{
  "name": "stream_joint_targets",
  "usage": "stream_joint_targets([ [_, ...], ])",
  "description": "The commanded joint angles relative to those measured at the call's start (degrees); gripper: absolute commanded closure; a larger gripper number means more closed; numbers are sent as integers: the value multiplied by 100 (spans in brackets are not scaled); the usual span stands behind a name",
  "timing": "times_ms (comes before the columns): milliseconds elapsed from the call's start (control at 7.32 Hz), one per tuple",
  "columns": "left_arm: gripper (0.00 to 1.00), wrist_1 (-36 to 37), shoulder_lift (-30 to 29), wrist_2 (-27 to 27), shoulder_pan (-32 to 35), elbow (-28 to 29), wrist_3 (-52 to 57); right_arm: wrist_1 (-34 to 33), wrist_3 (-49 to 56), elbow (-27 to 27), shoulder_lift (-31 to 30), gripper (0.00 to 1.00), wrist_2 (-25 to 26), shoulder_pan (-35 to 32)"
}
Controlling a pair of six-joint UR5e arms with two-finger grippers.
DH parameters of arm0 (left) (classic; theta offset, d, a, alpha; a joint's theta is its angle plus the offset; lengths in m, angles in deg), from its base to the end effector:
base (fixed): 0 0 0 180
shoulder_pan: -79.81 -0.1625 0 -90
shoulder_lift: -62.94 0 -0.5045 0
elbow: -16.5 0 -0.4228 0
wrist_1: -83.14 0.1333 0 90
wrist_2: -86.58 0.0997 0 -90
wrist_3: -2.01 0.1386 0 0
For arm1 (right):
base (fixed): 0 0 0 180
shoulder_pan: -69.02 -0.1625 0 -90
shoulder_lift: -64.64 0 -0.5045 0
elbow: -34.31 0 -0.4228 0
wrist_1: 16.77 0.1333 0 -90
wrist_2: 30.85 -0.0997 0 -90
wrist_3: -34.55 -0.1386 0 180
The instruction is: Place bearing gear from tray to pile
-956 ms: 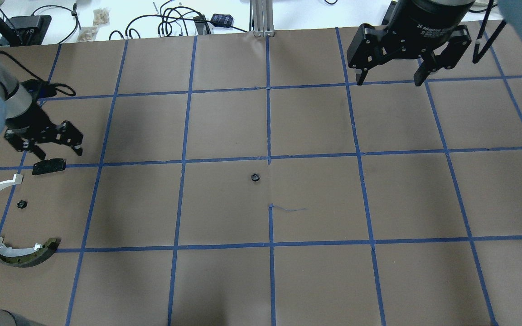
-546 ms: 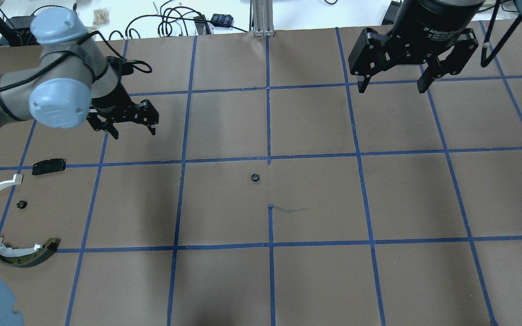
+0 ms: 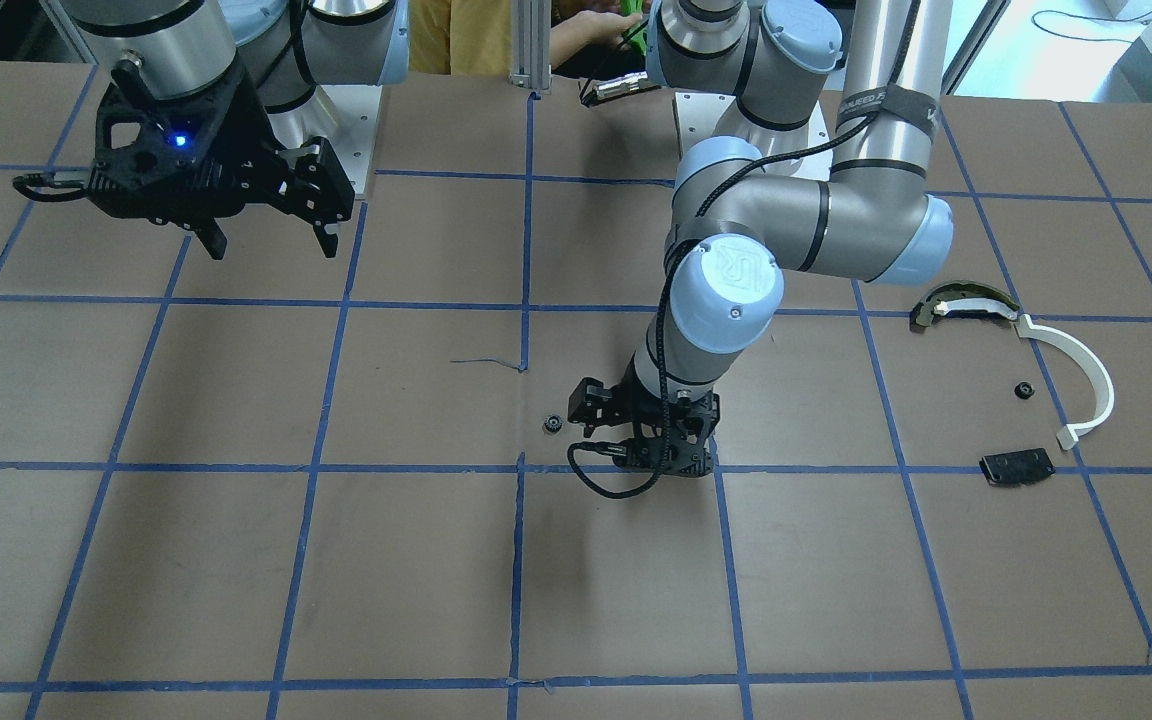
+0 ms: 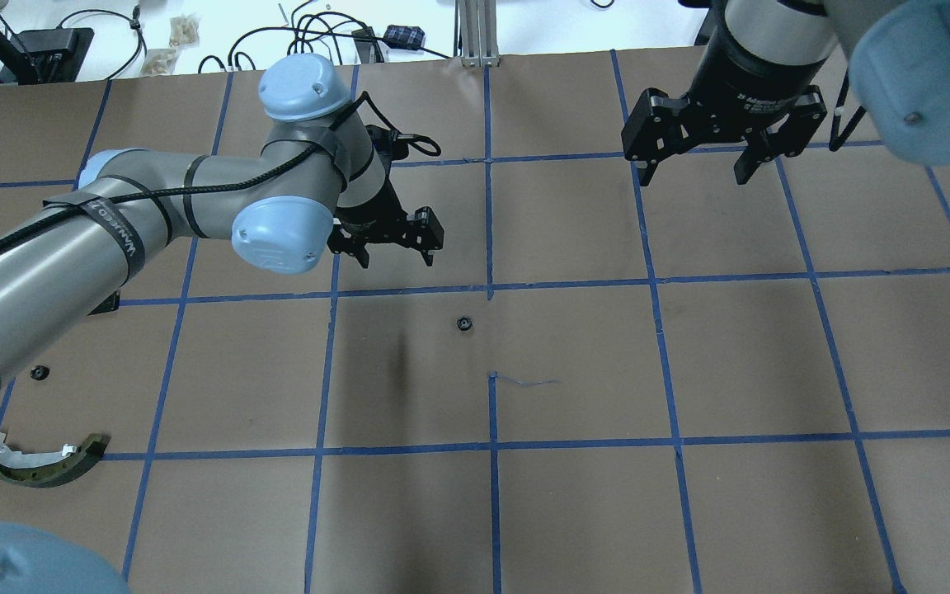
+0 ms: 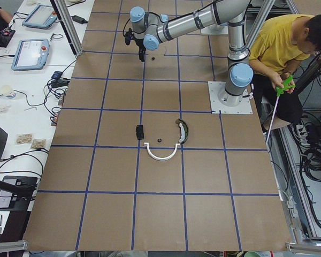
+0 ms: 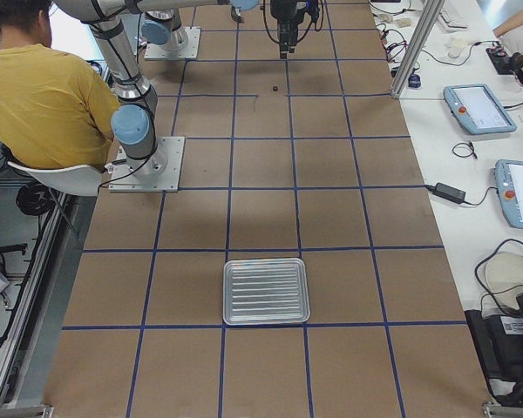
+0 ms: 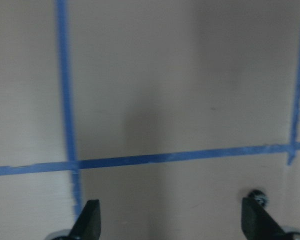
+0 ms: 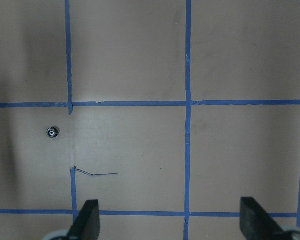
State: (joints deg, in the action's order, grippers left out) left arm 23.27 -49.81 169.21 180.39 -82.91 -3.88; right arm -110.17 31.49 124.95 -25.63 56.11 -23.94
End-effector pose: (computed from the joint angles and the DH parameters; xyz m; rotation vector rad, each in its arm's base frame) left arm -0.2675 -0.6090 0.2618 -0.1201 -3.0159 -0.0808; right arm 0.1677 -0.5193 0.5313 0.0005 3.0849 -0.0772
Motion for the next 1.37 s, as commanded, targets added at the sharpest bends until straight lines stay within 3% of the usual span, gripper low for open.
stream_joint_targets([
  [0,0,343,-325,-10,469,-44,-542,-389,32,234,-61,0,40,-2],
  [137,0,414,-466,7,628,-44,-745,-285,68,287,-96,0,188,-3],
  [273,0,424,-554,225,786,-79,-921,-363,103,322,-140,0,738,23],
  [546,0,424,-678,262,876,-105,-1142,-337,86,349,-123,0,744,59],
  [820,25,415,-678,271,876,-105,-1143,-346,77,340,-132,0,543,67],
  [1093,62,415,-696,263,876,-105,-1116,-381,103,331,-149,0,515,76],
  [1230,74,406,-705,262,876,-114,-1099,-416,181,331,-149,0,524,85],
])
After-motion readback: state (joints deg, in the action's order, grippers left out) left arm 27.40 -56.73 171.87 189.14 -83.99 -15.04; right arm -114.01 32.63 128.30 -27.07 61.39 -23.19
